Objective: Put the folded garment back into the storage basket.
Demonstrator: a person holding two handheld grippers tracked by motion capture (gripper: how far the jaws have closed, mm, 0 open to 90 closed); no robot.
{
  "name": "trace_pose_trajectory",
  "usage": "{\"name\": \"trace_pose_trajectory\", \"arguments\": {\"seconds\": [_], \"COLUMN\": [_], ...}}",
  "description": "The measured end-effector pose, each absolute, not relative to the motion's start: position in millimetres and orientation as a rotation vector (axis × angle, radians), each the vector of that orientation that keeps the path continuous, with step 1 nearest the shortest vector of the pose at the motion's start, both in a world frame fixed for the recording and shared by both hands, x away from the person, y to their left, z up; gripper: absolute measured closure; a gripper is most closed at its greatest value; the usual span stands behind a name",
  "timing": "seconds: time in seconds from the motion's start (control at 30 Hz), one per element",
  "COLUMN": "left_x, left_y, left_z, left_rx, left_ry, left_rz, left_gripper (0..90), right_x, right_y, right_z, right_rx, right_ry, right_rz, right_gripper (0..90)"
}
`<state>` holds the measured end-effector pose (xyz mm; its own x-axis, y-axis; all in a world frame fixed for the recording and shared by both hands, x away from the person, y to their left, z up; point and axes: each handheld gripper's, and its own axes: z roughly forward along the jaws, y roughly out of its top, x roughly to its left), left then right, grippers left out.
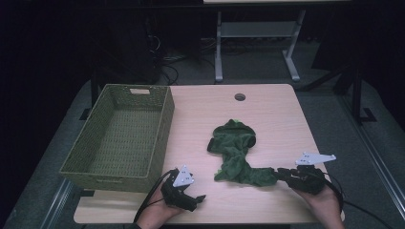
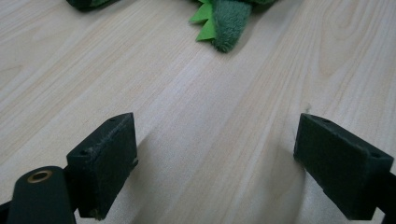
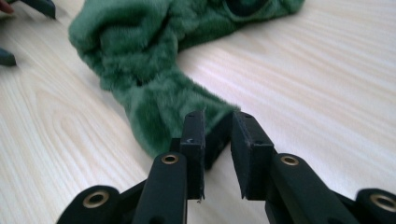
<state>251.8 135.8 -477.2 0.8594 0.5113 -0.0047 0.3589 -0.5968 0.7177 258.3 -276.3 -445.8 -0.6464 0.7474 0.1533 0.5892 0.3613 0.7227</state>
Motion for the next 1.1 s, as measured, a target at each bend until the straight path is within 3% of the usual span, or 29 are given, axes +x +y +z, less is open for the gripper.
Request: {"name": "trace_pose_trajectory", "arguments": {"seconds": [0.27,0.73,0.83,0.93,1.1], "left_x": [251.8,252.0,252.0,252.0,252.1], "left_y": [135.8,135.7,135.6,135.6,135.6], "left_z": [-477.2,-477.1,-477.2,-477.2,-477.1], "left_rx": [2.271,2.272,2.271,2.271,2.271], "left_ry": [0.627,0.626,0.626,0.626,0.626], "left_rz": [0.259,0.259,0.259,0.259,0.258], "left_gripper": [12.6,12.6,12.6,12.6,12.6], "right_x": [248.8,253.2,254.7,255.0,254.2], "right_y": [-288.4,-279.7,-279.4,-278.7,-277.2], "right_z": [-455.8,-466.7,-467.5,-467.6,-464.4], "right_rx": [1.231,1.229,1.224,1.209,1.202], "right_ry": [2.454,2.52,2.527,2.534,2.542], "right_rz": [1.185,1.173,1.177,1.167,1.155], "right_gripper": [69.0,67.4,70.3,80.1,84.0]}}
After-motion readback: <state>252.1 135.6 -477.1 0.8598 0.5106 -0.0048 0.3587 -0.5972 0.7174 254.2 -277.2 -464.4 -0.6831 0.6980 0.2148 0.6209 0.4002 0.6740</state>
